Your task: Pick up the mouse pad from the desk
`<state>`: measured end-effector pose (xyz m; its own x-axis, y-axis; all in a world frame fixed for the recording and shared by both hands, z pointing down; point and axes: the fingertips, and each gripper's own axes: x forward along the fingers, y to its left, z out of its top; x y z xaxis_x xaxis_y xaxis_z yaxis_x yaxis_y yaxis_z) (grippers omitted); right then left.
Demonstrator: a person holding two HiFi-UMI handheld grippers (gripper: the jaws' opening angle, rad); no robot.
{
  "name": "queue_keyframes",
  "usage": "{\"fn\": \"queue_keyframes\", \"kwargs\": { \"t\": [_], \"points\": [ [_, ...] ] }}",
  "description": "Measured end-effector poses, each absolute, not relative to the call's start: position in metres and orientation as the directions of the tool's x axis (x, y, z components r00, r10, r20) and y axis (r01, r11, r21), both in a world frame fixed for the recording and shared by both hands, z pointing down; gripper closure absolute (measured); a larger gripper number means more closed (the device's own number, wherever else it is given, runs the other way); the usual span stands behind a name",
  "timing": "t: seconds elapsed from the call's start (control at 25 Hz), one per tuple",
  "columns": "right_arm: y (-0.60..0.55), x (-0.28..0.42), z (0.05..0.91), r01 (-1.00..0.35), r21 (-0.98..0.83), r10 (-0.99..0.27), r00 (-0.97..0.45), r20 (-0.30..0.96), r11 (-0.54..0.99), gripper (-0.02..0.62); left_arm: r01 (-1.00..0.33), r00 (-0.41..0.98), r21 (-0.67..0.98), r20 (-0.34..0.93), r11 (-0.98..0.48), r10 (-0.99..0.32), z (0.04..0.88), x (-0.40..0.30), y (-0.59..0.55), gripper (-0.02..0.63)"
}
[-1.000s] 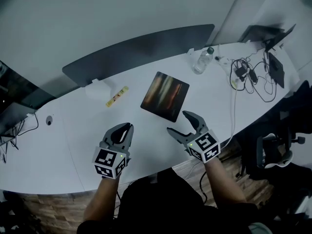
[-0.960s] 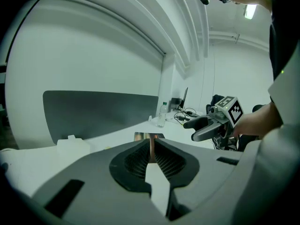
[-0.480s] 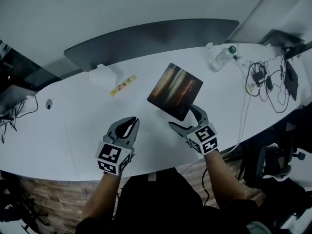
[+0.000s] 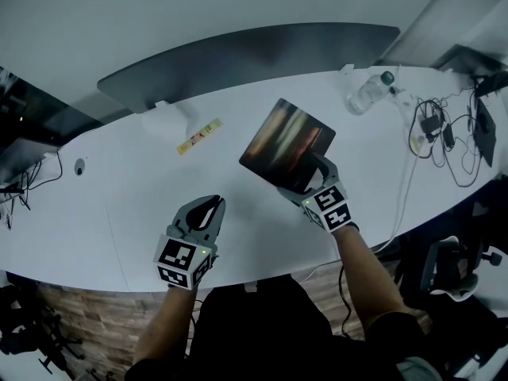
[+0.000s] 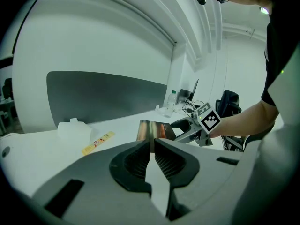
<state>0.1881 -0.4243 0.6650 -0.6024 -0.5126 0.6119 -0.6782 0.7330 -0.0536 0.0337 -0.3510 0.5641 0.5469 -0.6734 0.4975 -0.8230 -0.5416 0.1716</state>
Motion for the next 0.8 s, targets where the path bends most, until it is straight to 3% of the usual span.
{"fn": "queue_keyframes", "kwargs": {
  "t": [0.24, 0.8],
  "points": [
    [-0.432, 0.182, 0.691, -0.614, -0.024, -0.447, -0.601, 0.662, 0.789, 0.065, -0.841, 0.518, 0.164, 0.514, -0.515, -0.683, 0.569, 0.030, -0.361, 0.571],
    [-0.449, 0.191, 0.721, -0.591, -0.037, -0.392, -0.579, 0.715, 0.806, 0.046, -0.842, 0.518, 0.172, 0.521, -0.511, -0.678, 0.574, 0.034, -0.380, 0.571]
  ]
}}
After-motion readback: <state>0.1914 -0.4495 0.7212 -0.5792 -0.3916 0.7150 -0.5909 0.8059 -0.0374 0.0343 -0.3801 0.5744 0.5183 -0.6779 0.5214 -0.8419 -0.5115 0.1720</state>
